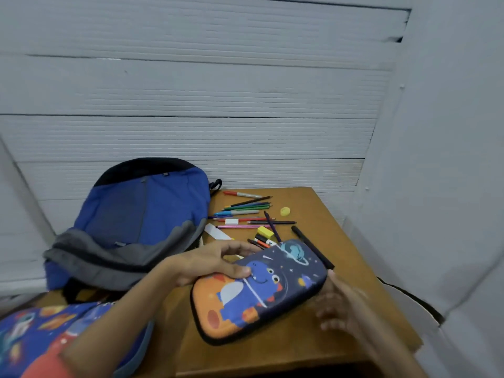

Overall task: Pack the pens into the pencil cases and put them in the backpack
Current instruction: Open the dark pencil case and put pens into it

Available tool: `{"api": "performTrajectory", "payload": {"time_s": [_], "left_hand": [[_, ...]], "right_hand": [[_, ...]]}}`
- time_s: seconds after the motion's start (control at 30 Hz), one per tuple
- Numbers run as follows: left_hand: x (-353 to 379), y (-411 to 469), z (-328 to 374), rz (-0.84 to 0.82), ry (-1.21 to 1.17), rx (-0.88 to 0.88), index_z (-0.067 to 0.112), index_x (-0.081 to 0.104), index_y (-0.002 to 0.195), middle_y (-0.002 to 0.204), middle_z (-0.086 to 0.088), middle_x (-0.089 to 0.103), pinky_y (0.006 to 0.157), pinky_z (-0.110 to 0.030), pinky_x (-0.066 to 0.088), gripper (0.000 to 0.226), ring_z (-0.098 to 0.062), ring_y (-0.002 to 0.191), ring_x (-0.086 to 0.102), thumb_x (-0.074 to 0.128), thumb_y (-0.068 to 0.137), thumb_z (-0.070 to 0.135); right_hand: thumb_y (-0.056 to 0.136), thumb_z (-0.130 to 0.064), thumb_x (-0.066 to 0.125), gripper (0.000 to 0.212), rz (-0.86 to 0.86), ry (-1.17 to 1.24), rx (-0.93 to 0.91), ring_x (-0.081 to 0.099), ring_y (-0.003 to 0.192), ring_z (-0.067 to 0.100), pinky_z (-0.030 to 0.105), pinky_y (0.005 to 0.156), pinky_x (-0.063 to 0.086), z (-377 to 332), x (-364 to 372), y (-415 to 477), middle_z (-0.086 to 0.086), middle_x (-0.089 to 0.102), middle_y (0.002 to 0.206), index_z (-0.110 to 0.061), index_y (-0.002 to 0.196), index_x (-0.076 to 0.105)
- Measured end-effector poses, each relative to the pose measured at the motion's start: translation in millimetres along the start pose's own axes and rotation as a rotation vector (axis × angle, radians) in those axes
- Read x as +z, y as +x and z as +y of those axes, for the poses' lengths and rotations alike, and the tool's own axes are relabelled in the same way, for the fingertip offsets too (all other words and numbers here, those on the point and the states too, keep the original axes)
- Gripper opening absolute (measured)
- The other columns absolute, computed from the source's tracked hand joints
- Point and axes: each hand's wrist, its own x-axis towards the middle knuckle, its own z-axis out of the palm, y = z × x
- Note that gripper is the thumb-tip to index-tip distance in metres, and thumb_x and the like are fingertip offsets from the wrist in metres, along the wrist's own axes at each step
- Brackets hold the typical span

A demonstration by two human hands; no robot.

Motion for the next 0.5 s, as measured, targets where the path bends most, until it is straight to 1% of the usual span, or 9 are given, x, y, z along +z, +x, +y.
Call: {"api": "performTrajectory", "payload": {"time_s": [0.07, 0.13, 0.17, 0.23, 0.27, 0.33, 0.4, 0.43, 0.5], "left_hand": [[-2, -5, -11, -0.035, 0.076, -0.038, 0.027, 0.057, 0.131, 0.133, -0.003, 0.059, 0.090, -0.035, 0.055, 0.054, -0.022, 0.113, 0.064, 0.075, 0.081, 0.021], [-3, -6, -22, -0.041, 0.134, -0.051, 0.029, 0.058, 0.131, 0.134, 0.003, 0.059, 0.101, -0.039, 0.050, 0.052, -0.017, 0.120, 0.060, 0.075, 0.083, 0.018], [-2, -6, -25, -0.040, 0.146, -0.049, 0.030, 0.058, 0.131, 0.135, 0.005, 0.058, 0.106, -0.041, 0.046, 0.051, -0.014, 0.123, 0.057, 0.075, 0.084, 0.017], [-2, -5, -27, -0.045, 0.149, -0.053, 0.032, 0.059, 0.130, 0.135, 0.007, 0.058, 0.108, -0.040, 0.044, 0.051, -0.011, 0.125, 0.055, 0.074, 0.084, 0.016], [-1, -6, -26, -0.045, 0.166, -0.056, 0.033, 0.058, 0.130, 0.134, 0.008, 0.059, 0.107, -0.038, 0.045, 0.051, -0.010, 0.123, 0.056, 0.074, 0.085, 0.015], [-1, -4, -23, -0.046, 0.214, -0.067, 0.033, 0.056, 0.131, 0.133, 0.009, 0.060, 0.105, -0.034, 0.046, 0.050, -0.009, 0.121, 0.058, 0.070, 0.088, 0.013], [-1, -4, -22, -0.077, 0.247, -0.080, 0.032, 0.052, 0.136, 0.135, 0.007, 0.059, 0.104, -0.036, 0.047, 0.051, -0.012, 0.121, 0.058, 0.067, 0.090, 0.015], [-1, -4, -21, -0.092, 0.258, -0.089, 0.030, 0.049, 0.139, 0.136, 0.006, 0.058, 0.102, -0.036, 0.049, 0.052, -0.014, 0.121, 0.059, 0.066, 0.092, 0.016], [0, -5, -20, -0.114, 0.283, -0.110, 0.030, 0.046, 0.142, 0.138, 0.005, 0.056, 0.098, -0.036, 0.051, 0.053, -0.016, 0.120, 0.060, 0.063, 0.094, 0.018]], "right_hand": [[0.086, -0.033, 0.066, 0.038, -0.023, -0.111, 0.057, 0.061, 0.051, 0.027, 0.030, 0.042, 0.048, 4, -3, 3, 0.021, 0.065, 0.075, 0.004, 0.090, 0.062], [0.090, -0.025, 0.065, 0.028, -0.063, -0.269, 0.052, 0.060, 0.049, 0.024, 0.027, 0.040, 0.046, 3, -5, 6, 0.017, 0.064, 0.075, 0.002, 0.092, 0.061], [0.093, -0.020, 0.062, 0.021, -0.067, -0.356, 0.020, 0.059, 0.049, 0.021, 0.026, 0.039, 0.045, 3, -5, 10, 0.014, 0.063, 0.077, 0.001, 0.093, 0.061], [0.097, -0.013, 0.054, 0.009, -0.062, -0.549, -0.120, 0.059, 0.056, 0.014, 0.025, 0.039, 0.044, -1, -4, 19, 0.005, 0.062, 0.086, -0.008, 0.099, 0.062], [0.098, -0.009, 0.051, 0.013, -0.069, -0.628, -0.209, 0.060, 0.064, 0.011, 0.023, 0.040, 0.044, -3, -3, 23, -0.002, 0.061, 0.092, -0.014, 0.104, 0.062], [0.099, 0.001, 0.042, 0.033, -0.141, -0.697, -0.353, 0.061, 0.082, 0.006, 0.018, 0.044, 0.045, -9, 4, 31, -0.010, 0.058, 0.109, -0.023, 0.113, 0.061], [0.096, 0.012, 0.035, 0.048, -0.255, -0.671, -0.415, 0.057, 0.098, 0.002, 0.013, 0.056, 0.049, -15, 11, 34, -0.011, 0.053, 0.119, -0.022, 0.118, 0.061], [0.095, 0.016, 0.032, 0.053, -0.314, -0.670, -0.428, 0.054, 0.102, -0.001, 0.012, 0.063, 0.050, -18, 14, 35, -0.011, 0.051, 0.120, -0.021, 0.121, 0.061], [0.093, 0.020, 0.029, 0.062, -0.416, -0.725, -0.420, 0.051, 0.104, -0.005, 0.011, 0.071, 0.051, -22, 18, 42, -0.016, 0.048, 0.119, -0.022, 0.126, 0.059]]}}
